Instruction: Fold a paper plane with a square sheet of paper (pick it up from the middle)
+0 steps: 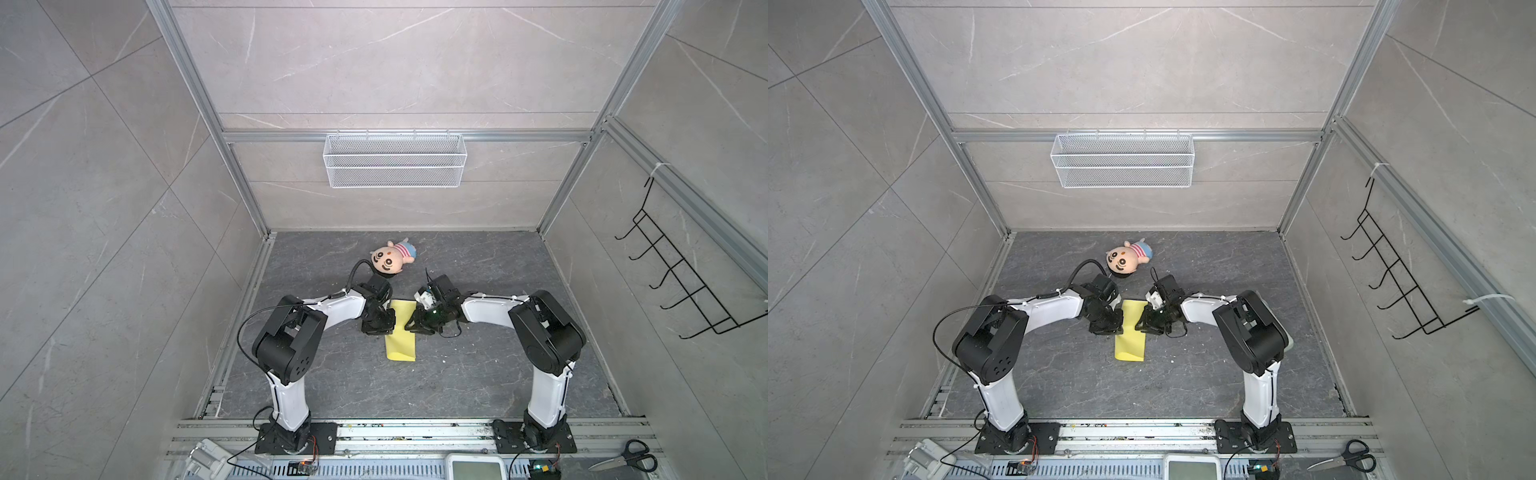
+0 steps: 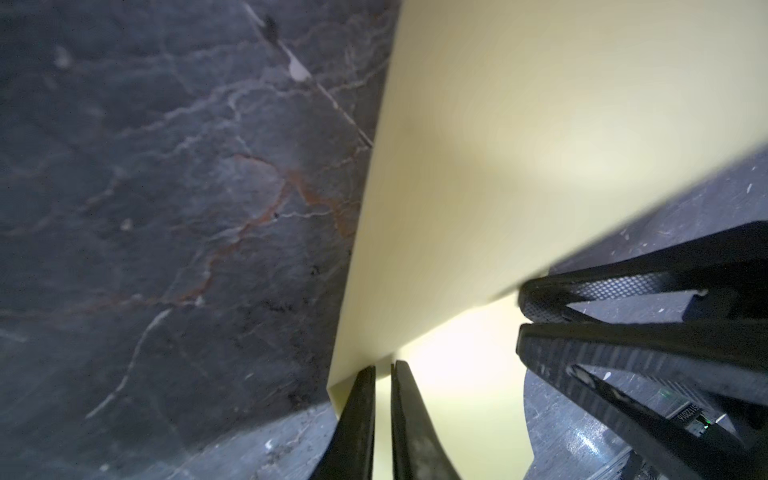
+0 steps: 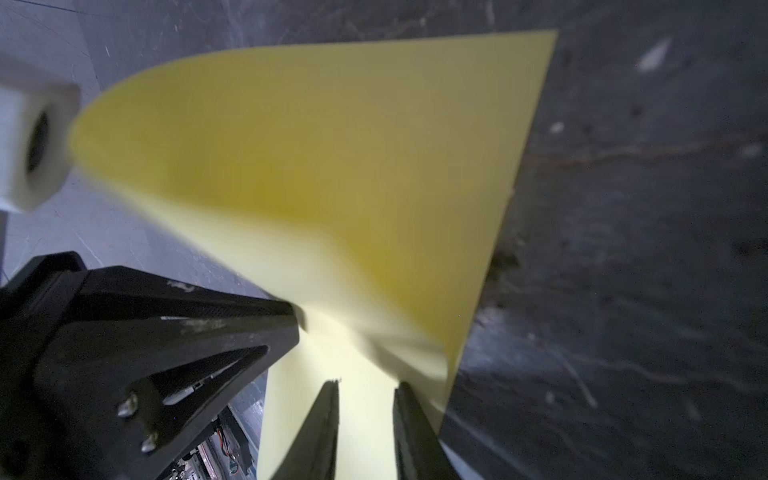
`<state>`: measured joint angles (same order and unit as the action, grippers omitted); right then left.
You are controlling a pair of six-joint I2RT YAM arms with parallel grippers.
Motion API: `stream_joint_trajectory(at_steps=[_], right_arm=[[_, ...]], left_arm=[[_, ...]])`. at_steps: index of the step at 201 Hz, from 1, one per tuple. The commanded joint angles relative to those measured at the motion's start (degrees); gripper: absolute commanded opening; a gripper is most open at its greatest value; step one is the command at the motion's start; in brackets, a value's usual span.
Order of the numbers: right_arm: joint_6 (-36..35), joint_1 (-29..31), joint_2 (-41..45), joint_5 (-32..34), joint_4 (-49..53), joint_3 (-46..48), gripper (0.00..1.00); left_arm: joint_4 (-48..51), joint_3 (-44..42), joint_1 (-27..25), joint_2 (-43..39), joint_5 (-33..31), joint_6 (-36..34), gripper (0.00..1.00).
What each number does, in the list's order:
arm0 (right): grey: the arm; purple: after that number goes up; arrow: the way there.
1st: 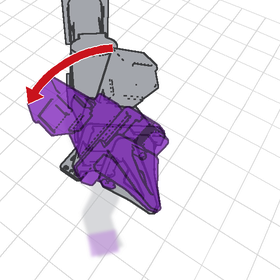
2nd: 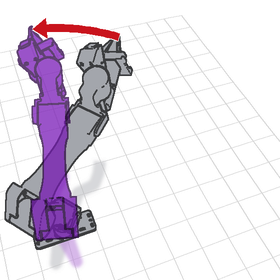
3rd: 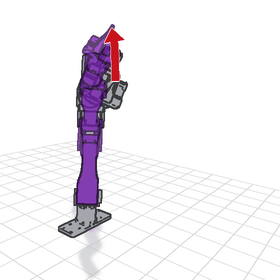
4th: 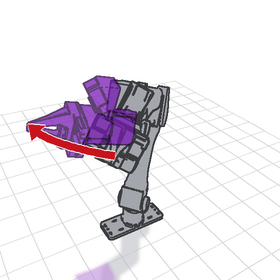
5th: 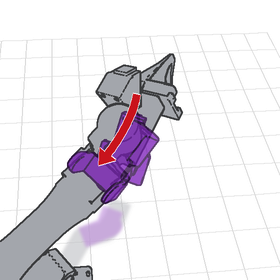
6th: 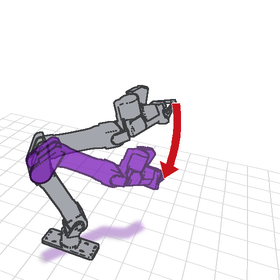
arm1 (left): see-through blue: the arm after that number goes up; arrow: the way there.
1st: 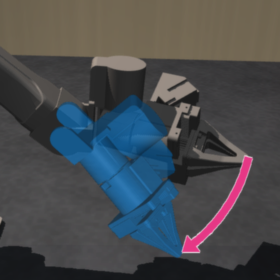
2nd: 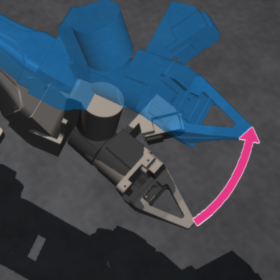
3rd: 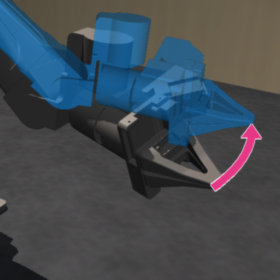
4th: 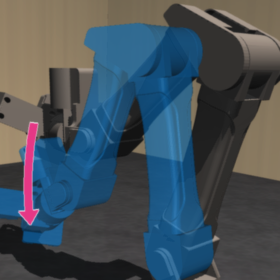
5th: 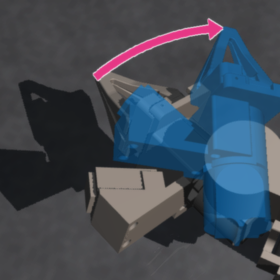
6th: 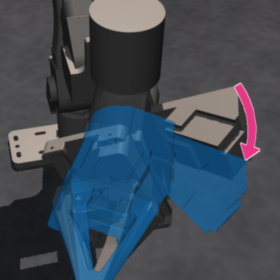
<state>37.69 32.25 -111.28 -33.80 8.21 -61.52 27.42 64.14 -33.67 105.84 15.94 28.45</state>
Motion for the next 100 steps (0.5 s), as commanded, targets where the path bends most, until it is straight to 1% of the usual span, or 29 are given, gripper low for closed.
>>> stream_joint_trajectory(at_steps=[1, 37, 75, 89, 100], right_arm=[[-0.36, 0.35, -5.61, 11.29, 7.7, 2.42, 0.28], [-0.42, 0.44, -5.79, 11.98, 8.17, 2.44, 0.28], [-0.2, 0.58, -5.87, 12.5, 8.34, 2.27, 0.28], [-0.2, 0.62, -5.87, 12.67, 8.49, 2.06, 0.28], [-0.13, 0.71, -5.79, 13.21, 8.49, 2.08, 0.28]], left_arm=[[3.81, -0.94, 0.0, 1.12, -2.74, -1.27, 0.14], [6.94, -1.12, 0.01, 0.89, -6.11, -2.29, 0.14], [10.63, -1.47, 0.01, -1.86, -10.64, -3.9, 0.13], [11.69, -1.05, 0.01, -3.29, -11.23, -4.19, 0.13], [11.7, -0.61, 0.0, -4.9, -10.51, -4.19, 0.13]])
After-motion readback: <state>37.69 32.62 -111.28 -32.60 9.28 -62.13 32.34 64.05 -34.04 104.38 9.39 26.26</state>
